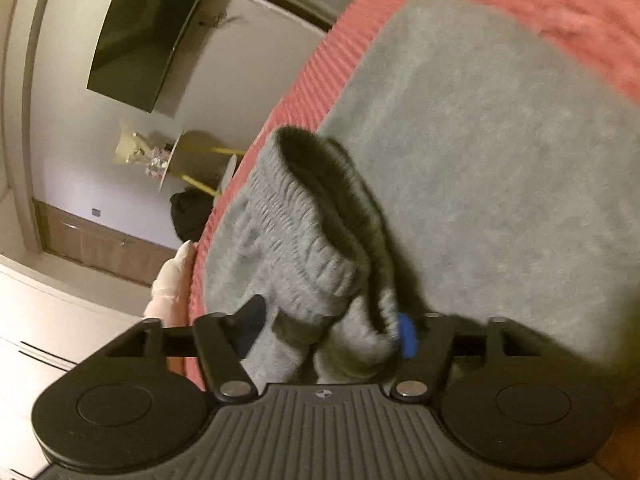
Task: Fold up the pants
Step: 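Grasp the pant leg cuffs with the right gripper and lift them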
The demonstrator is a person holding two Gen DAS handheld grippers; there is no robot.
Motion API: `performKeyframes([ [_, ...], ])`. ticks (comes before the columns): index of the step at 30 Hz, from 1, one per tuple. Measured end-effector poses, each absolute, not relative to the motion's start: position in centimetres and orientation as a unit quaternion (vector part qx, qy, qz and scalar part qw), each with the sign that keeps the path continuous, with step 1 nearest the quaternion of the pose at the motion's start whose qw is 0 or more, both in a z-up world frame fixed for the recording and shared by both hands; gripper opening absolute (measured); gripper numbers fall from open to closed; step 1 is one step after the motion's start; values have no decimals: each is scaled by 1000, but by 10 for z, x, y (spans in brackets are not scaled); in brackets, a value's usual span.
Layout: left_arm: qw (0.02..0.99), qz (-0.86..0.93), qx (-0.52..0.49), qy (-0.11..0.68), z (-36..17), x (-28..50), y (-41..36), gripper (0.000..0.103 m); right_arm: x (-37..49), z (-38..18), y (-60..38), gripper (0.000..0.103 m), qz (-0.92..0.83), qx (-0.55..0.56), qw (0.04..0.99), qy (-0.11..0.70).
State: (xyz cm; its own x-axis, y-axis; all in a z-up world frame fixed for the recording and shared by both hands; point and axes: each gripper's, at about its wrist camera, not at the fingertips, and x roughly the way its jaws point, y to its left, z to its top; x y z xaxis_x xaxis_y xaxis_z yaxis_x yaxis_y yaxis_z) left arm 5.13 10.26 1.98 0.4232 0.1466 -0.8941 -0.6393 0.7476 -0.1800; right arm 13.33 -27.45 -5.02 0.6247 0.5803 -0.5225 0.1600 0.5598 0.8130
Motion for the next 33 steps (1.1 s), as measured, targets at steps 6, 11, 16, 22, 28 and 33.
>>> performKeyframes([
  [6, 803, 245, -264, 475, 18, 50, 105, 82, 140, -25, -254, 41, 133, 399, 808, 412],
  [11, 802, 245, -266, 476, 18, 51, 106, 82, 131, 37, -243, 40, 174, 358, 851, 343],
  [16, 801, 243, -270, 476, 18, 49, 106, 82, 120, 83, -250, 40, 194, 337, 874, 290],
  [22, 800, 241, -270, 478, 19, 48, 104, 82, 106, 86, -286, 40, 160, 343, 885, 270],
  [28, 800, 242, -266, 481, 20, 48, 102, 83, 93, 51, -323, 40, 103, 357, 883, 287],
  [33, 798, 240, -265, 485, 21, 47, 103, 83, 99, -11, -339, 54, 23, 364, 858, 362],
])
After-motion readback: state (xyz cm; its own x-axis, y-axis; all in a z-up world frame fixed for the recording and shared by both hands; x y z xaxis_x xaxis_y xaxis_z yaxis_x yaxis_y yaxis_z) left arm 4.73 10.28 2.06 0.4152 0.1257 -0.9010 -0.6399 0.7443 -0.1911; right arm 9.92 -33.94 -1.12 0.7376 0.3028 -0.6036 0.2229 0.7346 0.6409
